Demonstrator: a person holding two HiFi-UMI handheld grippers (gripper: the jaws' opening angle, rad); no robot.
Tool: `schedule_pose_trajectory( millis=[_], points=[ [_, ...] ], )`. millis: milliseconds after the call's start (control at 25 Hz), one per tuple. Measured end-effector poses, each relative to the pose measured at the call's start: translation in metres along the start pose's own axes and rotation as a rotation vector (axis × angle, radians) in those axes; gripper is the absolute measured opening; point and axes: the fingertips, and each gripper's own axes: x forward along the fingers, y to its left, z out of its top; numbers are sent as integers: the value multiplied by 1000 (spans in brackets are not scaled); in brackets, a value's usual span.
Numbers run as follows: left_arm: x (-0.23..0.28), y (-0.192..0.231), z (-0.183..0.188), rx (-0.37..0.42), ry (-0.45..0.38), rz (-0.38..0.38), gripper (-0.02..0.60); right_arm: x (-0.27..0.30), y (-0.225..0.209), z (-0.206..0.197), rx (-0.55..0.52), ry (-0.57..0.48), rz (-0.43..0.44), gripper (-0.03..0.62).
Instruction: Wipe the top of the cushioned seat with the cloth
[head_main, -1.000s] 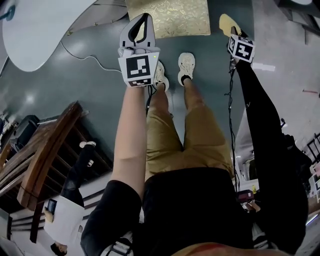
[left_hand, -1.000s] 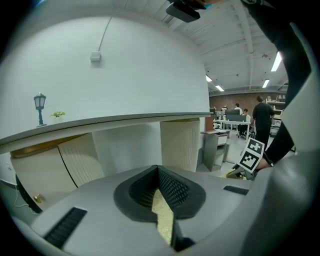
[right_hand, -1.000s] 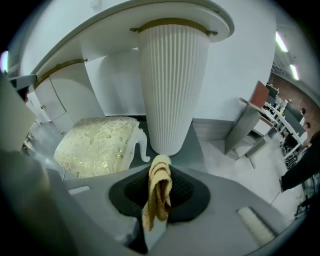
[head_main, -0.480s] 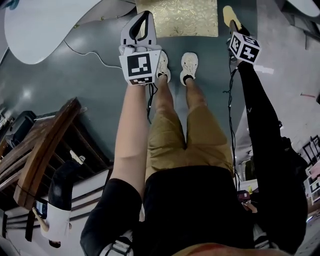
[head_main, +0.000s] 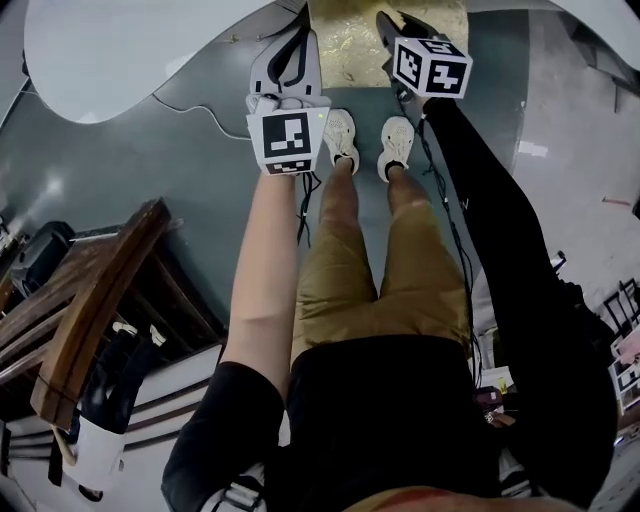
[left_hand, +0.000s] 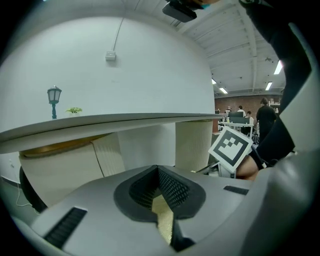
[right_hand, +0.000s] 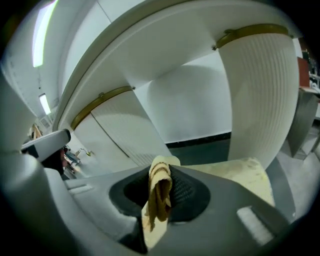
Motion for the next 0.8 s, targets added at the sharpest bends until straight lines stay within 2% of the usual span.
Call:
schedule_pose_trajectory(
  millis=[160,280,400,560,800],
  points=[
    [-3,22,-11,-2,13,6,6,52,56,-3,68,18,96,57],
    [-6,34,-19,-9,23,12,6,82,64,-24,104,99,67,57],
    [-7,44,-22,-24,24,15,6,97,50,-40,91,159,-30,57],
    [-4,49,-26,-29,31,9,6,95,19,-47,67,181,-126,57],
    [18,34,-18,-21,34,-29,6,63,-60,-40,93,183,-266,57]
  ],
)
